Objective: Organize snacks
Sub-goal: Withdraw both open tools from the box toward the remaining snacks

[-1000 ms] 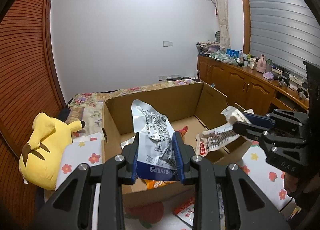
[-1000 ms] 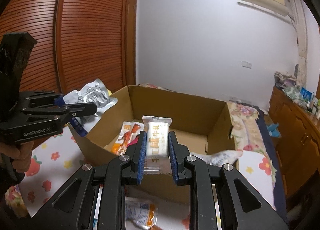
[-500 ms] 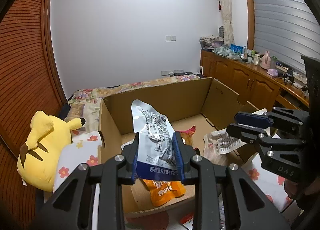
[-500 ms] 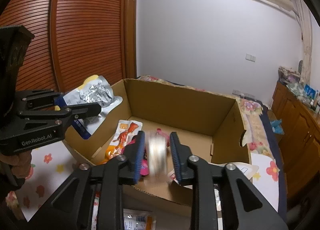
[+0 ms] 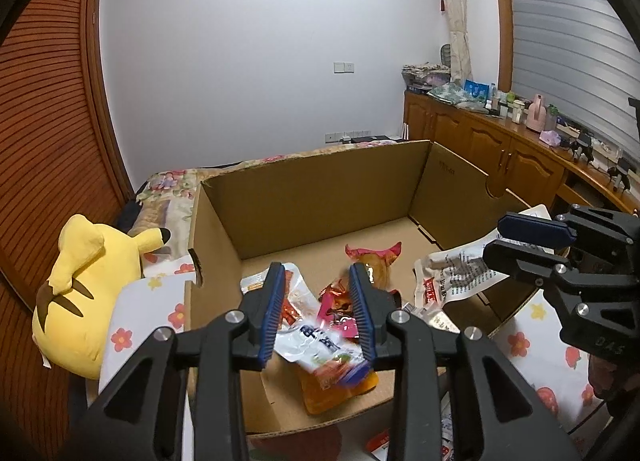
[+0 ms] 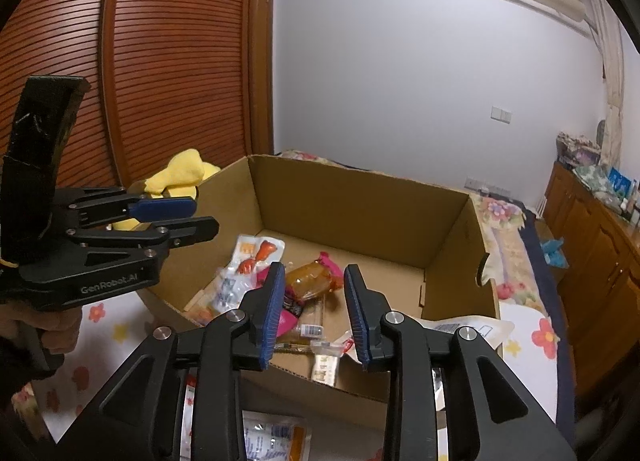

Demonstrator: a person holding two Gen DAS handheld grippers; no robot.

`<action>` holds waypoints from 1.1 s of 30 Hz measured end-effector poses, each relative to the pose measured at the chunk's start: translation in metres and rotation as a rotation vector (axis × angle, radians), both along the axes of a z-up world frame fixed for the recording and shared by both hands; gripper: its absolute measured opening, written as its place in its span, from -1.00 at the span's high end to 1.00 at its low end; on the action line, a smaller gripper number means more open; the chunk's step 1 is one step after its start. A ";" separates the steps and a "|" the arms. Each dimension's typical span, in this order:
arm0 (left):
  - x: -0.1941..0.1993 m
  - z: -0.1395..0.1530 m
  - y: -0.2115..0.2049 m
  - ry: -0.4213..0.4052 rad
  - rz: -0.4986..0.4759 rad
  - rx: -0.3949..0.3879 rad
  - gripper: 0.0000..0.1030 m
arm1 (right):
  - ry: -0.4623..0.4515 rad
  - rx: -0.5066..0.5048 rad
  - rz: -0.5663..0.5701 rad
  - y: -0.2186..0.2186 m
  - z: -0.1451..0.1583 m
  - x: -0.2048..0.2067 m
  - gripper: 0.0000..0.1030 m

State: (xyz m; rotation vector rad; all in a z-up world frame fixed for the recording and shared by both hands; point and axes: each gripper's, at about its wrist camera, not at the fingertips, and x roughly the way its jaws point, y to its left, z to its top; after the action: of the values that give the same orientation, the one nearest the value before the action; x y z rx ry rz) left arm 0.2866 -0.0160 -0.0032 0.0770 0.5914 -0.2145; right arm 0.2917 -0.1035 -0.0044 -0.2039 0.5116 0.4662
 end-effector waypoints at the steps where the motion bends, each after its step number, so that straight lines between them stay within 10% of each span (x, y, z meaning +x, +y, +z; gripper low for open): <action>1: 0.000 0.000 0.000 0.001 -0.001 0.000 0.37 | -0.001 -0.001 -0.001 0.000 0.000 -0.001 0.42; 33: -0.108 -0.035 -0.013 0.052 -0.073 -0.009 0.09 | 0.073 -0.012 -0.076 -0.028 -0.024 -0.088 0.17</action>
State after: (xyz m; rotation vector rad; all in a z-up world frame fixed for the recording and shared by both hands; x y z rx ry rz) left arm 0.1784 -0.0287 -0.0379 0.0846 0.6404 -0.2902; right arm 0.2038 -0.1317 -0.0280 -0.1784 0.5916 0.3974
